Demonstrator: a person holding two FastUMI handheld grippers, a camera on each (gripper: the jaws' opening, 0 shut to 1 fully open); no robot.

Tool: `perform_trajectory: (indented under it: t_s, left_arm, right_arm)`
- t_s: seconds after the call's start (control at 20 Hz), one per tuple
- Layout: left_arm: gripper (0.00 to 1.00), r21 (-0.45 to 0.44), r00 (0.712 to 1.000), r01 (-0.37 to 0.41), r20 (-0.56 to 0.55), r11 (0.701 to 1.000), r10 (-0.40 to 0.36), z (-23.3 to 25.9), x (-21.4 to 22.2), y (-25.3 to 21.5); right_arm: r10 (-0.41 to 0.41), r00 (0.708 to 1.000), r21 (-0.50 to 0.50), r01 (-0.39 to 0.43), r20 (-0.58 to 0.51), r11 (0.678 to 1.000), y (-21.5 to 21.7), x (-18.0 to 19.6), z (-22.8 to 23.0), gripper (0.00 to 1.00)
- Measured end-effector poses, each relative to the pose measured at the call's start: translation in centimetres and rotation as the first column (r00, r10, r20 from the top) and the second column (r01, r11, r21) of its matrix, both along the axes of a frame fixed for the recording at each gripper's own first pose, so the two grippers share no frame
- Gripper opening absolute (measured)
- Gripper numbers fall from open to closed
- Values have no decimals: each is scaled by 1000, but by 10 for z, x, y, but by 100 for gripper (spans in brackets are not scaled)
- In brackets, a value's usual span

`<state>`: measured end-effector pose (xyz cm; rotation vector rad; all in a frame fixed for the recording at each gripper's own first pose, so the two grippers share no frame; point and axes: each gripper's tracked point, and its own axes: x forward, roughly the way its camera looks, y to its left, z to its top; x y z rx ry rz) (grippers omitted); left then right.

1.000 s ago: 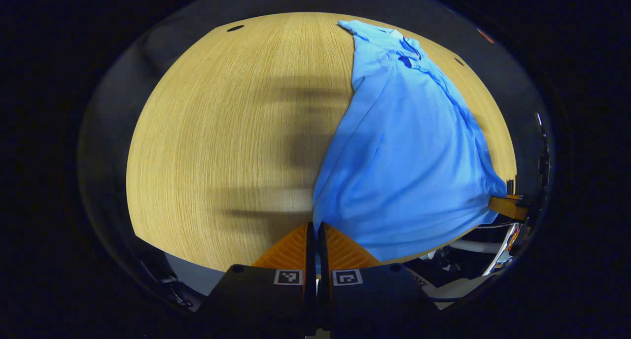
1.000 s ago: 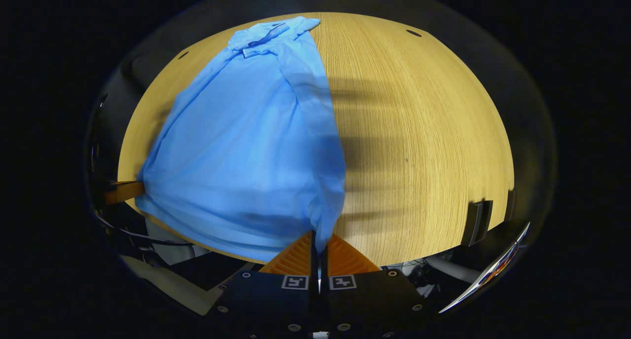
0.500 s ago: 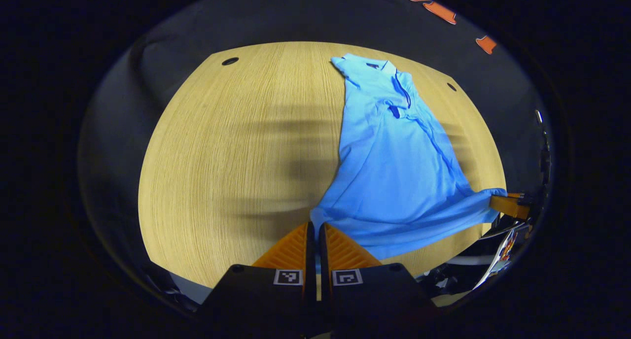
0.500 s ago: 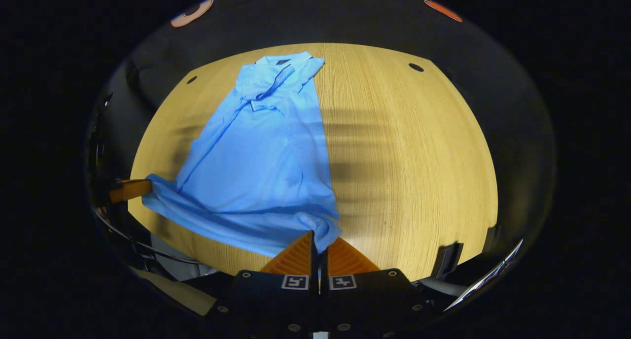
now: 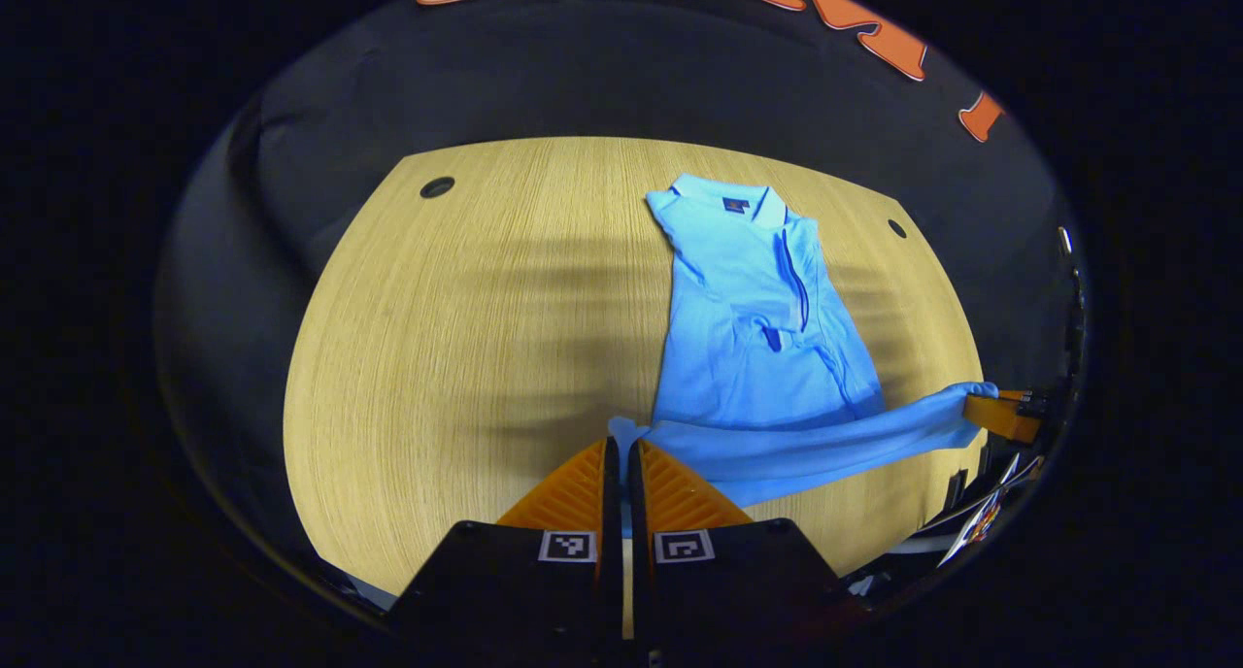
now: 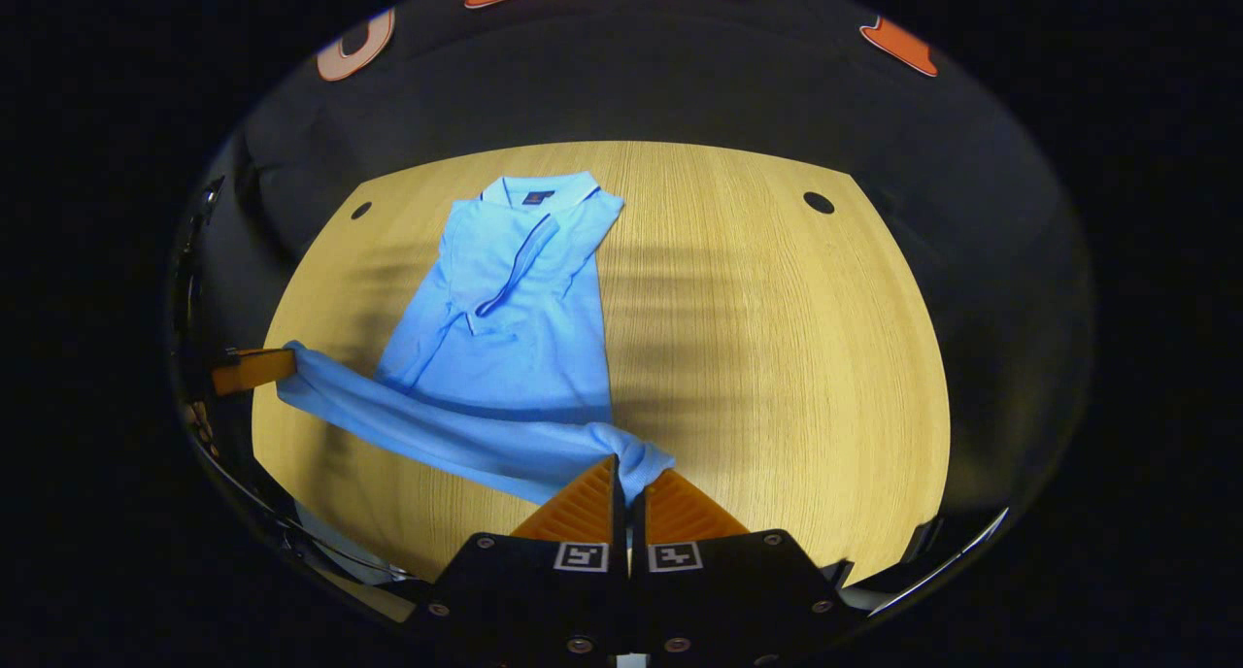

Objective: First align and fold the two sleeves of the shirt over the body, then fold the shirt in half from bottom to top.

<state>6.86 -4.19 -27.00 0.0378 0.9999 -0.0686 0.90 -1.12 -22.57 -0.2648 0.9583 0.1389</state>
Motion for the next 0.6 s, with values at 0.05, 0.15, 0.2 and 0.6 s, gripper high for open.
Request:
perform_trajectory:
  t_s: [0.05,0.15,0.2,0.6]
  left_arm:
    - [8,6,1000,5,5,1000,-5,3,12,-2]
    - [8,4,1000,5,12,1000,-5,8,36,-8]
    - [9,-7,1000,4,13,1000,-4,10,49,-13]
    - [8,31,997,6,73,999,-8,30,166,-20]
  right_arm:
    - [4,1000,2,-4,15,1000,3,14,5,1]
    - [17,999,-6,-16,37,1000,7,43,15,1]
    - [26,999,-10,-26,46,1000,11,62,21,1]
    - [8,998,16,-9,63,1000,15,172,23,1]
